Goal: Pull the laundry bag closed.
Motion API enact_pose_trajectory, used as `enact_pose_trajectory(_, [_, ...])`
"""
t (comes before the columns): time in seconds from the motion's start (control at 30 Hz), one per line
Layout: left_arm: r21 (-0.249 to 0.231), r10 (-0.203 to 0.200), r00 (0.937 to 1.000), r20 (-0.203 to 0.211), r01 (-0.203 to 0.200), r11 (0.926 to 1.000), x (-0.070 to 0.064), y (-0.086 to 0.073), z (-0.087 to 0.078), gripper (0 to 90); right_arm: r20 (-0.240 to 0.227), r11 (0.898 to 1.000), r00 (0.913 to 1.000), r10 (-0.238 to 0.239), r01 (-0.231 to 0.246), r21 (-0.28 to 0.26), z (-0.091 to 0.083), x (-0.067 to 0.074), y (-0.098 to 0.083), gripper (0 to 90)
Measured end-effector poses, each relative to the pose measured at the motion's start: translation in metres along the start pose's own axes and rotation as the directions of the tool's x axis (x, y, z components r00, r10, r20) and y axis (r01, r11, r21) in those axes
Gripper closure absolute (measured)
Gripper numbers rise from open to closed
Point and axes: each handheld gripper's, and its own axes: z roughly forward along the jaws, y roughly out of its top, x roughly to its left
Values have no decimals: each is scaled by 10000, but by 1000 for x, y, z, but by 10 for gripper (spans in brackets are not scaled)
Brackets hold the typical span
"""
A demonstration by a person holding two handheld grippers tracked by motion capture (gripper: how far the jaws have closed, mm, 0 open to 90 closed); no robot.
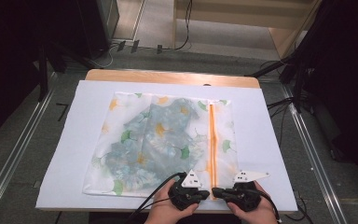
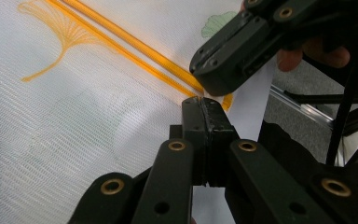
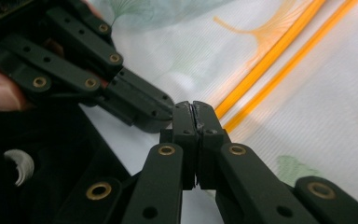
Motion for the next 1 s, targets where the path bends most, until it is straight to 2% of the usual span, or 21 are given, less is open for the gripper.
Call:
enact_pose_trajectory(0.13, [-28, 15, 10000, -13, -15, 10000, 0, 0, 0, 900, 221, 9999, 9997, -115, 113, 70, 1, 3, -1, 900])
enact_pose_trajectory(0.3, [16, -3, 10000, -44, 3, 10000, -2, 0, 1, 900, 123, 9997, 9997, 218, -220, 134, 0, 0, 1, 900])
enact_pose_trajectory(0.43, [-3, -53, 9997, 228, 53, 10000, 1, 0, 1, 900, 247, 9997, 9995, 175, -179, 185, 0, 1, 2, 900])
enact_pose_trajectory(0.53, [22, 23, 9998, 181, -24, 10000, -1, 0, 1, 900, 290, 9995, 9992, 258, -262, 152, 0, 0, 3, 900])
enact_pose_trajectory(0.7, [100, -14, 9996, 290, 11, 9999, 1, 1, 2, 900, 559, 9996, 9981, 251, -258, 115, -1, 1, 5, 900])
enact_pose_trajectory(0.83, [75, 171, 9996, 204, -172, 9998, -1, 1, 2, 900, 804, 9999, 9967, 119, -122, 41, -2, 4, 6, 900])
enact_pose_trajectory(0.93, [134, 102, 9996, 268, -106, 9999, 1, 1, 2, 900, 839, 9999, 9964, 109, -116, 76, -1, 4, 8, 900])
enact_pose_trajectory(1.0, [145, -108, 9993, 359, 103, 9998, 2, 1, 1, 900, 759, 9998, 9970, 157, -164, 93, -2, 3, 8, 900])
